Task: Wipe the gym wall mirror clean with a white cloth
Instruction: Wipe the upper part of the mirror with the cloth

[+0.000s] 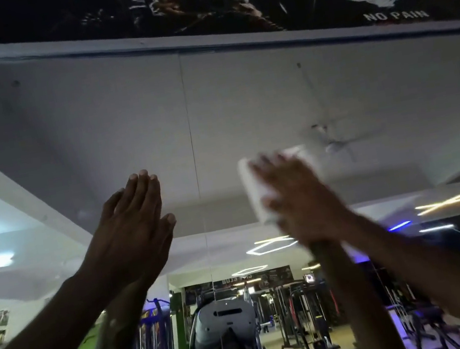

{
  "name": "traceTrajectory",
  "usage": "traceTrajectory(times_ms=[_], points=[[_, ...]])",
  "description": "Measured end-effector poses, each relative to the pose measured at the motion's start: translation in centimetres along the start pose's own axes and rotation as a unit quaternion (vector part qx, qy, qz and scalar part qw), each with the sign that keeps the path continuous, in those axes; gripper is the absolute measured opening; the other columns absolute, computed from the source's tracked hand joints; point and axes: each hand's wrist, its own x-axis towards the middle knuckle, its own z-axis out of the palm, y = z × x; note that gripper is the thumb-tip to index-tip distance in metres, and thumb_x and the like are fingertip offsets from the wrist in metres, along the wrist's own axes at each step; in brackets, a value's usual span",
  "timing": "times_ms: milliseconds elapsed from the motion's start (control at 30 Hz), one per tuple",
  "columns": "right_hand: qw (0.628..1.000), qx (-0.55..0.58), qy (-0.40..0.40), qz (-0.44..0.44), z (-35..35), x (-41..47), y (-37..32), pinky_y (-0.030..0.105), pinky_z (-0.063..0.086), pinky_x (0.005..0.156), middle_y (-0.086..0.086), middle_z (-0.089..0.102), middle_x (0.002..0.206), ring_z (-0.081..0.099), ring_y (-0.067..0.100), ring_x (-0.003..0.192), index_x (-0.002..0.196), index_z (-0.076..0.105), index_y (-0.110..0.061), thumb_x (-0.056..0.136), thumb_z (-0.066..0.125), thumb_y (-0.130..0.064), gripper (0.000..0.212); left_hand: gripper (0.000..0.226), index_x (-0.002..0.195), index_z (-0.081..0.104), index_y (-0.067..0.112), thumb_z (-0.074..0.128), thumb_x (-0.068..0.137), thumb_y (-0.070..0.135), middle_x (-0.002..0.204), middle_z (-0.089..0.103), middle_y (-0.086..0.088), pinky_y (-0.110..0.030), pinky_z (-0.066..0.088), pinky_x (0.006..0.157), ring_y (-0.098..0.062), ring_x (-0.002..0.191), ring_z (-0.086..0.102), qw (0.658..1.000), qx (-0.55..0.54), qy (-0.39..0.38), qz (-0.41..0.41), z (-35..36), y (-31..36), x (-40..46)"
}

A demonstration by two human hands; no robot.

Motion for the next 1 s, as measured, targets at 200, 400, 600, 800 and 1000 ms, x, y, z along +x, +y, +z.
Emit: traceTrajectory(times_ms=[200,400,600,800,1000], points=[[0.939,0.032,0.011,0.342,-1.4,2.4,7.7,0.057,0.016,0.126,0.015,0.023,0.173,0.022,0.043,0.158,0.168,0.020,-0.017,0.083,0.002,-0.067,0.100,0.077,0.160,0.031,-0.005,0.019,0.106,0.048,0.168,0.027,-0.026,-0.053,0.027,0.125,-0.036,0.159,0.023,1.000,-0.008,-0.021,-0.017,-0.1,0.3,-0.8],[0.998,0.044,-0.027,0.028,-0.5,-1.0,-6.1,0.049,-0.007,0.132,0.001,-0.001,0.178,-0.005,0.029,0.164,0.170,0.000,-0.026,0.103,0.028,-0.055,0.079,0.076,0.158,0.032,-0.008,0.022,0.105,0.044,0.166,0.028,-0.030,-0.055,0.026,0.124,-0.040,0.157,0.025,0.999,-0.022,-0.017,-0.026,-0.8,1.4,-1.0],[0.977,0.009,-0.013,0.211,-1.5,0.7,8.3,0.060,0.020,0.126,0.015,0.025,0.173,0.024,0.040,0.159,0.167,0.022,-0.016,0.094,0.018,-0.058,0.085,0.078,0.163,0.027,-0.002,0.017,0.106,0.051,0.171,0.022,-0.023,-0.049,0.020,0.125,-0.033,0.161,0.018,0.999,-0.022,-0.028,-0.032,-0.6,0.8,-0.9],[0.978,0.009,0.025,0.207,0.3,2.7,-2.7,0.055,0.013,0.128,0.013,0.022,0.174,0.019,0.040,0.160,0.169,0.020,-0.018,0.099,0.025,-0.054,0.078,0.078,0.165,0.019,0.000,0.014,0.106,0.051,0.173,0.012,-0.022,-0.046,0.011,0.129,-0.033,0.162,0.011,0.998,-0.048,-0.021,-0.040,-0.4,1.5,-1.2],[0.994,0.012,-0.028,0.107,-0.9,11.8,-3.3,0.049,0.007,0.129,0.003,0.015,0.177,0.012,0.032,0.163,0.169,0.013,-0.029,0.093,0.007,-0.062,0.082,0.076,0.166,0.020,0.002,0.019,0.108,0.051,0.173,0.013,-0.018,-0.041,0.005,0.130,-0.029,0.163,0.011,0.998,-0.046,0.007,-0.033,0.4,0.7,-1.3]])
